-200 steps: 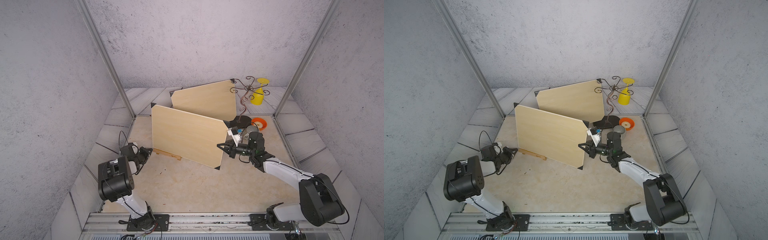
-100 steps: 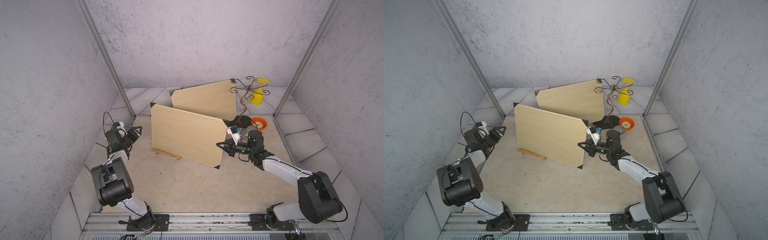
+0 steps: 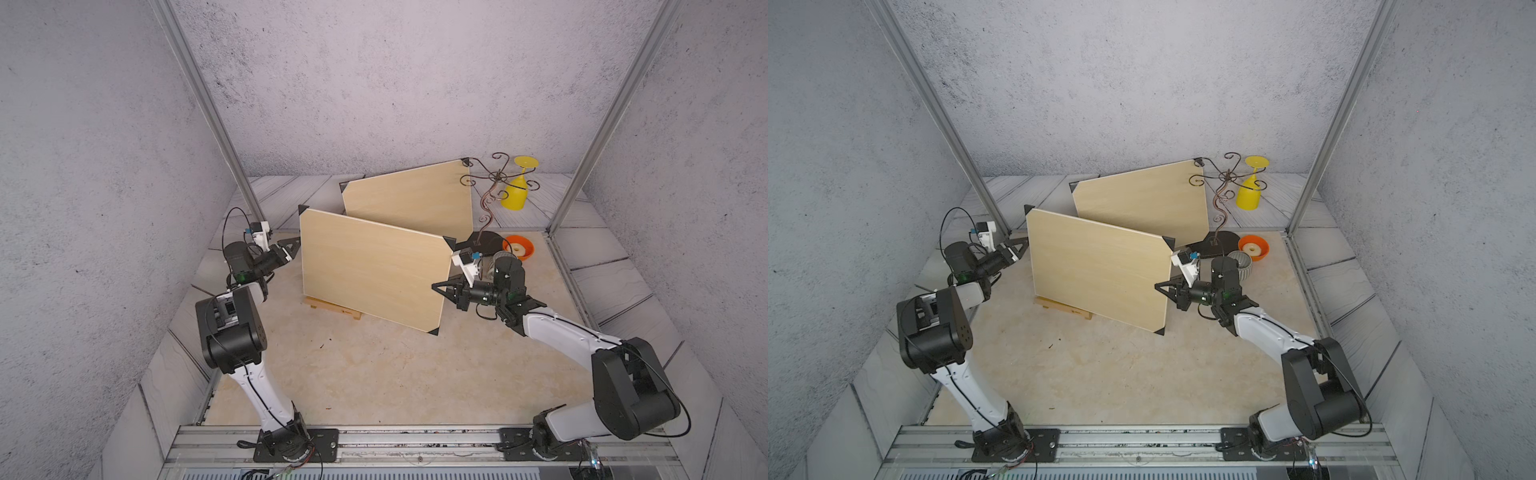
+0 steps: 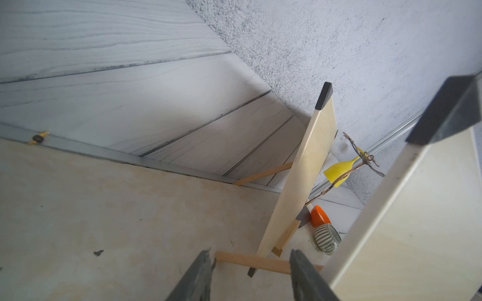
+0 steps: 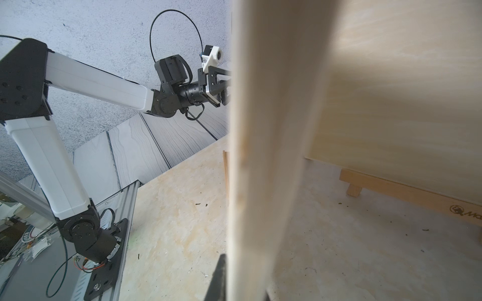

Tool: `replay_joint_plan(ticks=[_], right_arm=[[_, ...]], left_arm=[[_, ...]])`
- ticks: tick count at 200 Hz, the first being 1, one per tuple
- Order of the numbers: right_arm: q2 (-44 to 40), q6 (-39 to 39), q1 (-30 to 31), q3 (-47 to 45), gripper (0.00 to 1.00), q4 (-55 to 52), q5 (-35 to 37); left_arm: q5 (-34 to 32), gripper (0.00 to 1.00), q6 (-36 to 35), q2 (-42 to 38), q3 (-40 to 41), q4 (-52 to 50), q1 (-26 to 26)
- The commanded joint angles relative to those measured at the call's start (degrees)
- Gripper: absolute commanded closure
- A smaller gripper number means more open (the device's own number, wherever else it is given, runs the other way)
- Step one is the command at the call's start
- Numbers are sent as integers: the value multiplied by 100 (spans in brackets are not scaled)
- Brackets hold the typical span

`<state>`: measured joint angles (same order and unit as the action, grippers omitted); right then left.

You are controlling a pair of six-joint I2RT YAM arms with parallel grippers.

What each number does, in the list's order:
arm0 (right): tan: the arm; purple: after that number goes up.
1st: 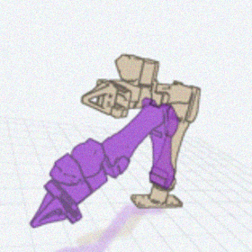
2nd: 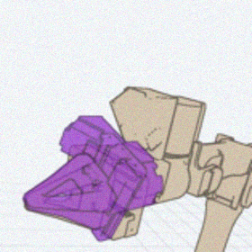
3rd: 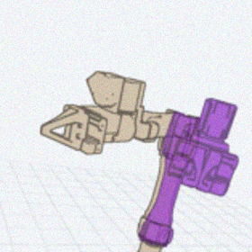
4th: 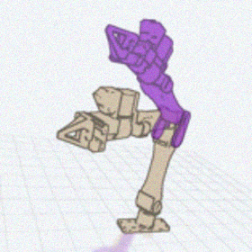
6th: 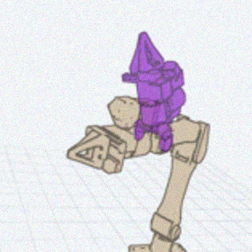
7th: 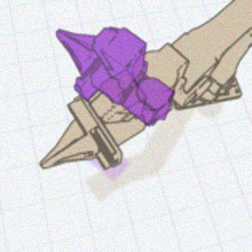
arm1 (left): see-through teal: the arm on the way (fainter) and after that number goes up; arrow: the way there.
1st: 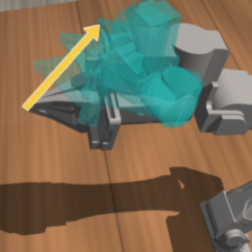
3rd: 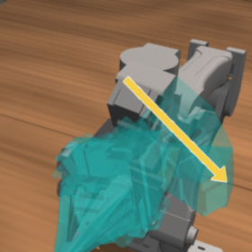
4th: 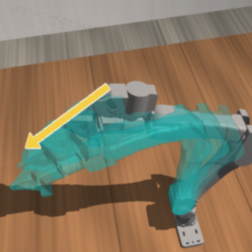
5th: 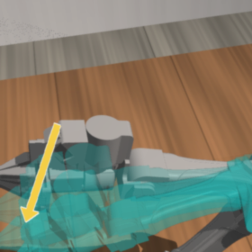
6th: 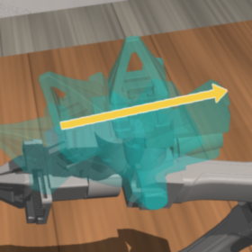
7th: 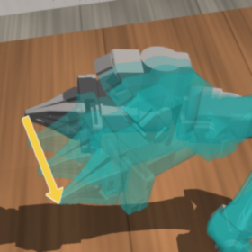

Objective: Assemble the easel
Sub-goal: Adjust the drawing board on the easel.

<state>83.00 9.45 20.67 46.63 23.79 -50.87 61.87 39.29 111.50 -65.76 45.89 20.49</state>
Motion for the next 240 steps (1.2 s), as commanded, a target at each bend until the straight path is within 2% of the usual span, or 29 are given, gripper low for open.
replay_joint_plan(ticks=[1, 14, 55, 92, 112, 176, 214, 240], right_arm=[[116, -351, 24, 184, 100, -236, 106], [109, -425, 21, 197, 100, -341, 166], [199, -421, 21, 256, 100, -337, 129], [233, -420, 19, 263, 100, -331, 140], [243, -425, 18, 256, 100, -340, 121], [207, -446, 17, 274, 100, -375, 107], [212, -453, 14, 303, 100, -370, 71], [247, -452, 18, 372, 100, -383, 23]], left_arm=[[552, 52, 25, 106, 66, 495, -60], [391, 52, 195, 25, 337, 919, 17], [311, 51, 721, -176, 528, 1375, 292], [373, 51, 444, -426, 678, 1010, 348], [394, 51, 654, -450, 683, 1240, 393], [931, 50, 715, -39, 111, 1222, -31], [1023, 50, 671, 153, -11, 1190, -153], [1199, 54, 886, 177, -67, 1465, -228]])
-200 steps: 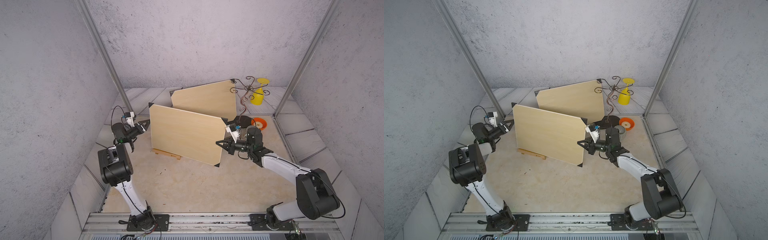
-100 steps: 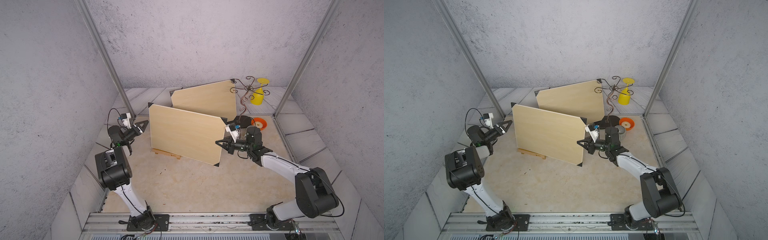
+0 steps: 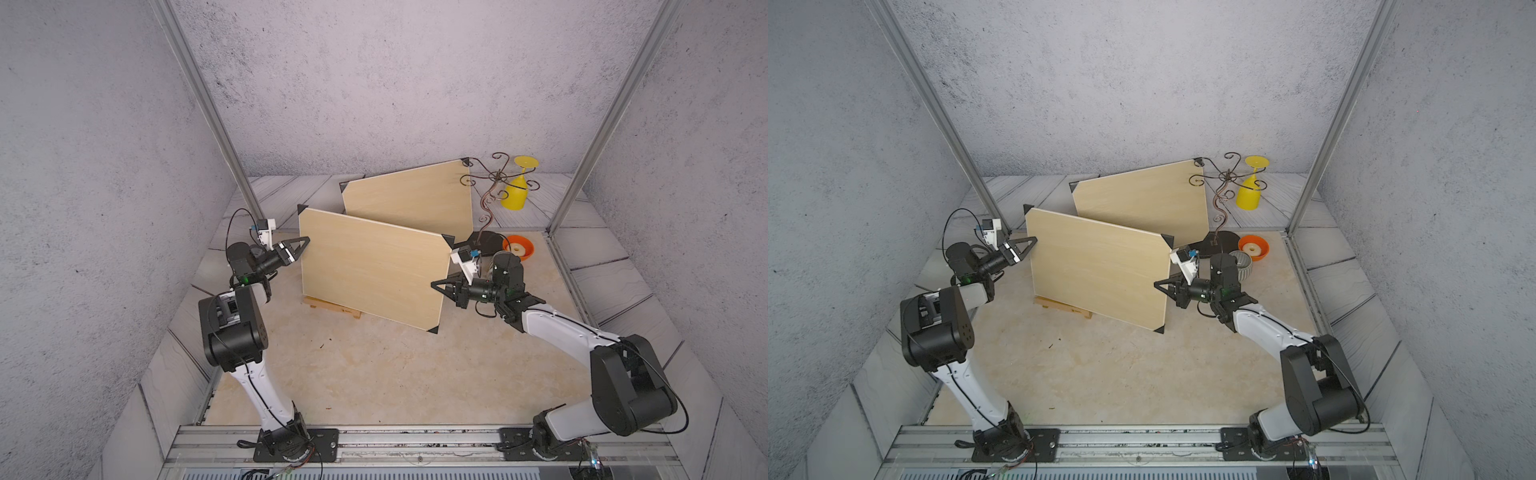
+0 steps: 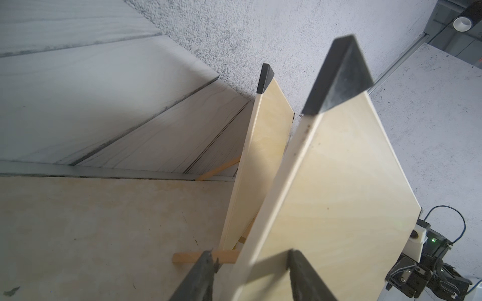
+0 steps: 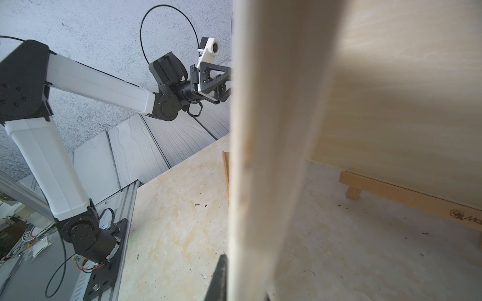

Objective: Assemble the easel
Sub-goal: Adjust the drawing board on the easel.

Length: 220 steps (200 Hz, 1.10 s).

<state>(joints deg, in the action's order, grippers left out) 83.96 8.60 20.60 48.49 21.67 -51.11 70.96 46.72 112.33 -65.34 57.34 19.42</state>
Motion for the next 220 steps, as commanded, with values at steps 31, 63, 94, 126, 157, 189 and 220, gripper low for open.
replay_joint_plan(ticks=[31, 63, 94, 126, 157, 189, 220], right_arm=[[141, -330, 48, 280, 100, -163, -3], [29, -408, 109, 484, 100, -299, 37], [10, -357, 111, 667, 100, -278, -23], [269, -251, 207, 902, 100, -150, -148], [522, -232, 466, 1175, 100, -75, -156], [947, -297, 737, 1517, 100, -73, -64], [1409, -140, 947, 1758, 100, 323, -1]], left_arm=[[364, 59, 225, -70, -127, 332, -185], [366, 59, 424, -377, -36, 619, -269], [397, 60, 193, -630, -139, 244, -341], [351, 61, -327, -870, -249, -477, -337], [329, 62, -489, -932, -442, -759, -333], [198, 62, -831, -994, -565, -1203, -146], [75, 63, -1414, -941, -654, -1723, 48]])
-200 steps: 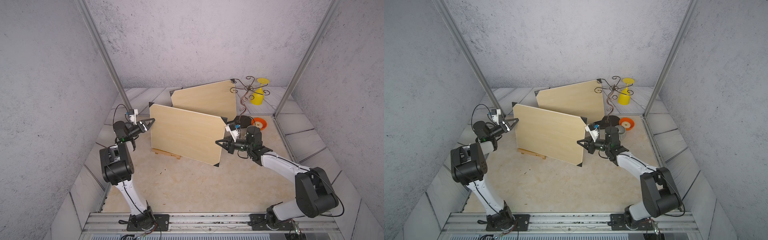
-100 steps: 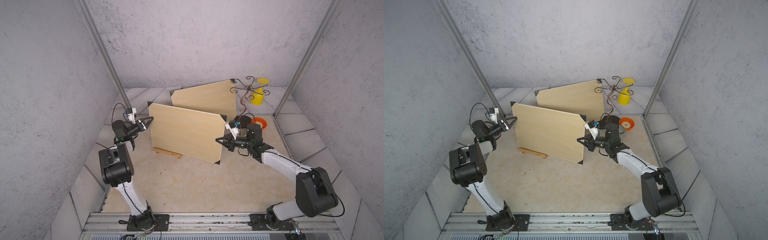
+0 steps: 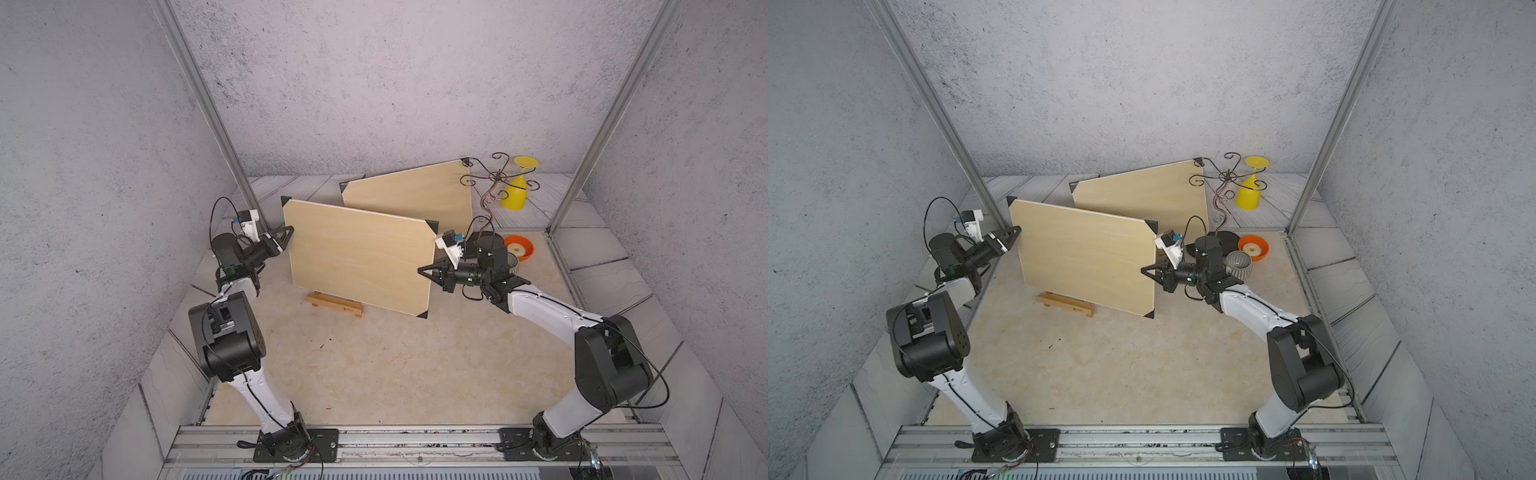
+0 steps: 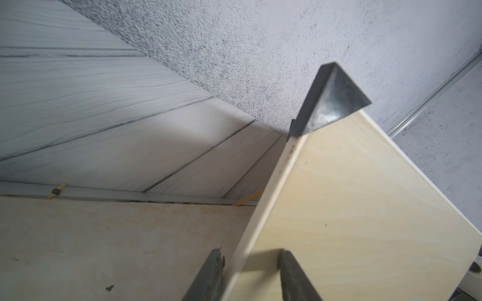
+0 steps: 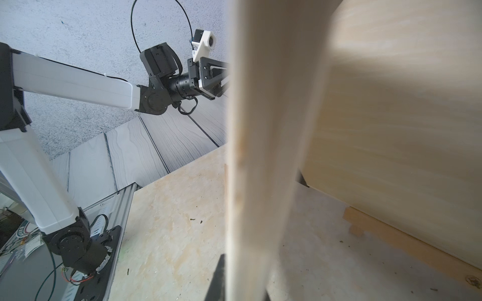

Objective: Assemble the easel
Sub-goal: Adjust the drawing board on the easel.

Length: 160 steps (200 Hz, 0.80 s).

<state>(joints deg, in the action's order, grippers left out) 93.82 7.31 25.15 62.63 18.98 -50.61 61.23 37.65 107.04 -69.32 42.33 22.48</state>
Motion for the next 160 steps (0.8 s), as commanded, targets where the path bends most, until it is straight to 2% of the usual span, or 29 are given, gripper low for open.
replay_joint_plan(ticks=[1, 36, 65, 97, 128, 160], right_arm=[[442, -15, 501, 349, 100, 586, -53], [882, -331, 727, 746, 100, 390, 115], [1247, -303, 746, 941, 100, 489, 118], [1513, -367, 799, 883, 100, 545, 173], [1707, -339, 817, 733, 100, 622, 258], [1733, -690, 904, 598, 100, 280, 454]], left_arm=[[1039, 63, -532, -412, -257, -241, -247], [847, 63, -557, -196, -331, -53, -60], [717, 63, -496, 92, -457, 205, -60], [729, 63, -232, 369, -447, 608, -59], [615, 64, -441, 392, -335, 430, -50], [492, 64, -513, 388, -218, 380, -41]])
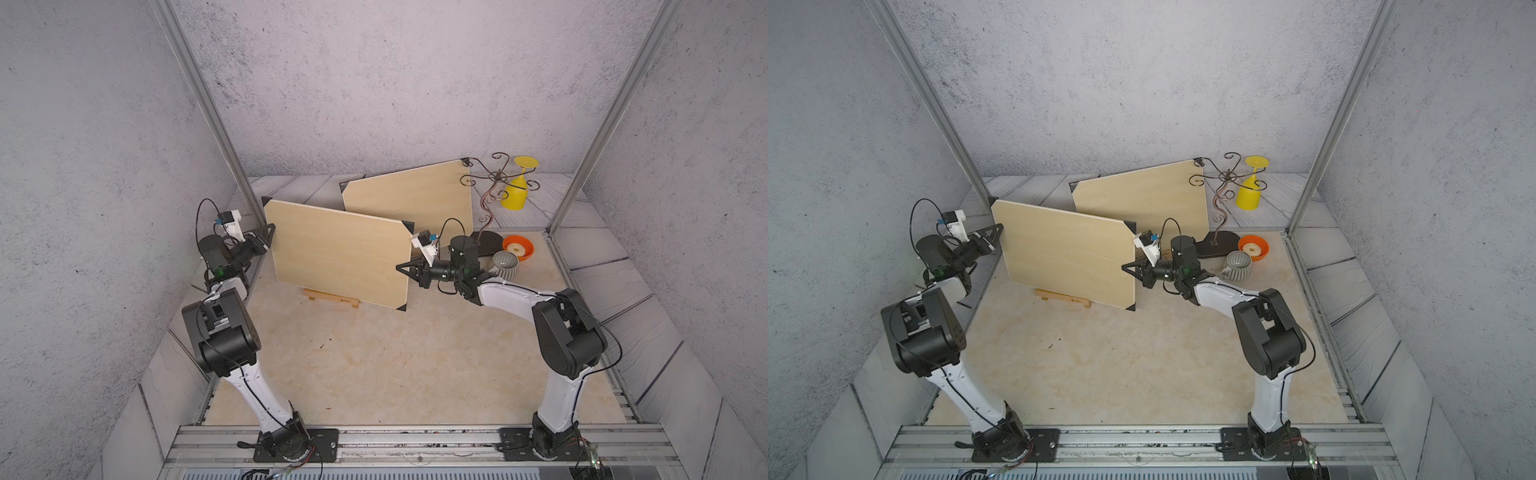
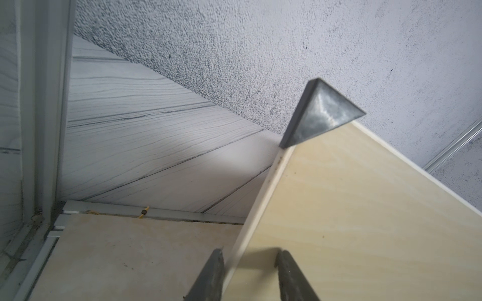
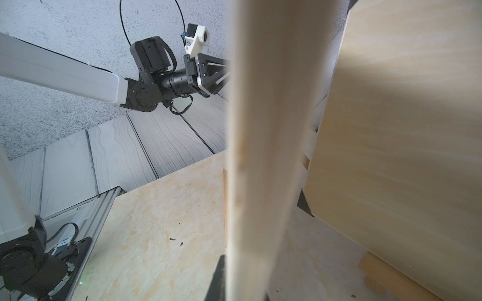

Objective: Assemble the easel
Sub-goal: Adjust the drawing board on the easel.

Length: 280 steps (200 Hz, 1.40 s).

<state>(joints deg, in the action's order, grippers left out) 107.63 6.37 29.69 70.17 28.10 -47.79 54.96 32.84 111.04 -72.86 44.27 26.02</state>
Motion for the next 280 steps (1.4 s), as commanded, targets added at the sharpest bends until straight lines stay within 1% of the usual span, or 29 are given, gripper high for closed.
replay_joint_plan(ticks=[1, 21, 33, 54, 73, 112, 130, 153, 177, 193, 205, 211, 218, 229, 260, 280], right_arm=[[369, -594, 450, -160, 100, -630, 182], [391, -624, 442, -203, 92, -708, 279], [373, -629, 441, -223, 80, -740, 331], [371, -673, 438, -152, 70, -961, 427], [304, -630, 420, -240, 60, -861, 592], [174, -463, 348, -402, 47, -582, 827], [130, -467, 327, -399, 39, -628, 860], [-21, -528, 317, -513, 22, -665, 1035], [-147, -551, 288, -602, 9, -705, 1132], [-250, -422, 253, -749, 1, -575, 1215], [-321, -308, 201, -869, 1, -446, 1203], [-354, -283, 180, -903, 1, -433, 1199], [-401, -264, 157, -953, 1, -430, 1220], [-515, -227, 117, -1069, 1, -362, 1261], [-870, -104, 25, -1405, 1, -308, 1491], [-1241, 118, -102, -1718, 1, -193, 1758]], left_arm=[[1112, 64, -32, -8, 143, 186, -395], [1046, 64, -25, -45, 257, 188, -387], [1000, 64, -57, -87, 335, 173, -381], [878, 60, -169, -107, 369, 10, -370], [801, 55, -146, -116, 384, -18, -361], [744, 52, -151, -119, 386, -50, -343], [693, 51, -152, -159, 405, -90, -305], [495, 45, -159, -252, 485, -115, -247], [333, 42, -181, -325, 562, -204, -204], [159, 37, -196, -423, 664, -236, -160], [10, 30, -303, -545, 757, -378, -111], [-34, 24, -363, -608, 787, -452, -92], [-94, 14, -433, -674, 805, -585, -67], [-176, 4, -573, -815, 861, -761, -37], [-895, 3, -894, -1432, 1317, -1145, 67], [-1546, 3, -1055, -1970, 1717, -1504, 107]])
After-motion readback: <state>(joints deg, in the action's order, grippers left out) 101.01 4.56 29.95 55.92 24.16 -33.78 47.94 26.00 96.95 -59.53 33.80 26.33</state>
